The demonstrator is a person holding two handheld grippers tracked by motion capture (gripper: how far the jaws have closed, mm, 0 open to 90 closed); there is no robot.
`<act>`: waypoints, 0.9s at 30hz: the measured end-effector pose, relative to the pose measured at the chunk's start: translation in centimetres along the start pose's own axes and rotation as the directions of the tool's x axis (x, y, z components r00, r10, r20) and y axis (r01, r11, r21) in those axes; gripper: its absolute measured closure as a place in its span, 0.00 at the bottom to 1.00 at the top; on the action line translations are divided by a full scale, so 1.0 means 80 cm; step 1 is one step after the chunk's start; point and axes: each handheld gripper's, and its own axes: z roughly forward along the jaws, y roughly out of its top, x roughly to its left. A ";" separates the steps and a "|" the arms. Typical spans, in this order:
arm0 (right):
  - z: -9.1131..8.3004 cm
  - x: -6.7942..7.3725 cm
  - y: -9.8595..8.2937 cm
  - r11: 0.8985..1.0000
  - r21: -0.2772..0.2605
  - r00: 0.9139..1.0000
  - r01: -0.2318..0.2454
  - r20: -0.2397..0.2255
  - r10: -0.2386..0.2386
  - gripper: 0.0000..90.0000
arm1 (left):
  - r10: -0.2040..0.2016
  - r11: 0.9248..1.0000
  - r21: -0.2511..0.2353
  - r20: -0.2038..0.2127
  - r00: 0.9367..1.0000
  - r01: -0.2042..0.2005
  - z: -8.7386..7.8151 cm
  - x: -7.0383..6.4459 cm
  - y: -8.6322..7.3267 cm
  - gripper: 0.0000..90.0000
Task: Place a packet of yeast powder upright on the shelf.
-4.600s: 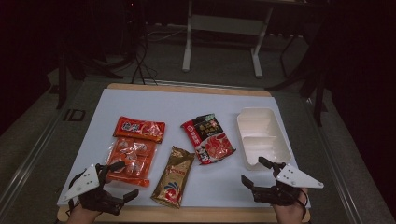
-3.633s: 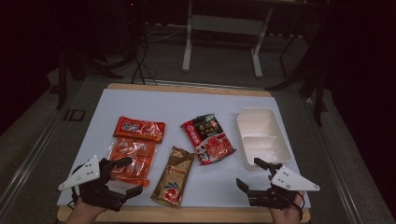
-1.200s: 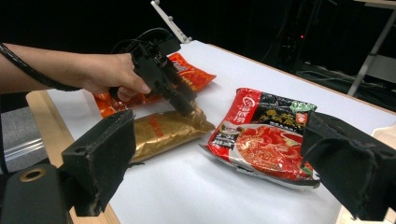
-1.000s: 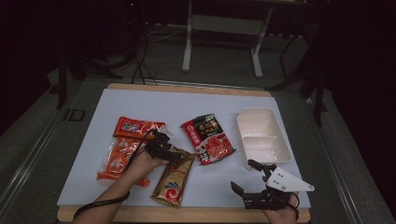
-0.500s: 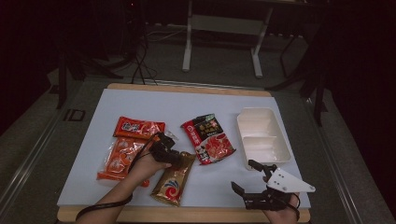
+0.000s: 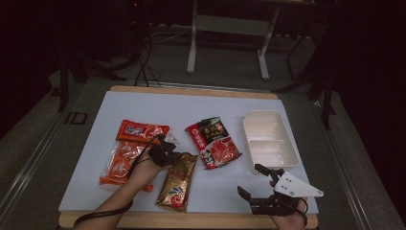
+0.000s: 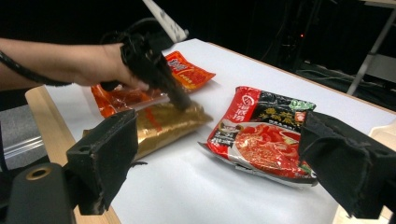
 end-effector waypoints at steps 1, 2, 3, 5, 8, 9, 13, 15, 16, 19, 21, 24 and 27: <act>0.000 0.001 0.000 1.000 0.001 1.000 0.002 0.001 -0.002 0.13 | -0.008 1.000 -0.008 -0.008 1.000 0.008 -0.005 0.002 0.000 1.00; 0.000 0.001 0.000 1.000 0.001 1.000 0.004 0.001 -0.004 0.13 | -0.021 1.000 -0.020 0.004 1.000 0.021 -0.009 0.005 -0.001 1.00; 0.000 0.002 0.001 1.000 0.001 1.000 0.004 0.000 -0.004 0.13 | -0.031 0.999 -0.030 0.007 0.999 0.032 -0.013 0.007 -0.001 1.00; 0.000 0.002 0.001 1.000 -0.002 1.000 0.004 0.003 -0.004 0.13 | -0.025 0.998 -0.049 0.005 1.000 0.026 -0.021 0.006 -0.002 1.00; 0.000 0.001 0.001 1.000 -0.004 1.000 -0.003 0.007 0.003 0.13 | -0.025 0.997 -0.068 0.013 1.000 0.026 -0.032 0.005 0.000 1.00; 0.000 0.001 0.001 1.000 -0.006 1.000 -0.004 0.006 0.004 0.13 | -0.025 0.997 -0.073 0.015 1.000 0.026 -0.036 0.004 0.001 1.00; -0.001 0.000 0.001 1.000 -0.012 1.000 -0.007 0.012 0.007 0.13 | -0.018 0.995 -0.096 0.008 1.000 0.019 -0.050 0.001 0.003 1.00; -0.002 0.000 0.002 1.000 -0.016 1.000 -0.009 0.013 0.009 0.13 | -0.022 0.994 -0.110 0.014 1.000 0.024 -0.056 0.000 0.003 1.00; -0.002 -0.001 0.002 1.000 -0.021 1.000 -0.010 0.015 0.010 0.13 | -0.017 0.994 -0.108 0.013 1.000 0.018 -0.059 -0.001 0.004 1.00; -0.003 -0.002 0.002 1.000 -0.022 1.000 -0.012 0.005 0.013 0.12 | -0.010 0.993 -0.122 0.016 1.000 0.012 -0.067 -0.004 0.003 1.00; -0.003 -0.003 0.002 1.000 -0.019 1.000 -0.016 0.004 0.016 0.12 | -0.015 0.991 -0.133 0.026 1.000 0.018 -0.073 -0.005 0.003 1.00; -0.003 -0.003 0.002 0.999 -0.037 1.000 -0.013 0.006 0.013 0.12 | -0.011 0.989 -0.148 0.029 1.000 0.016 -0.083 -0.009 0.002 1.00; -0.005 -0.003 0.004 0.998 -0.058 1.000 0.000 0.009 0.001 0.12 | -0.007 0.987 -0.157 0.035 0.999 0.013 -0.091 -0.012 0.001 1.00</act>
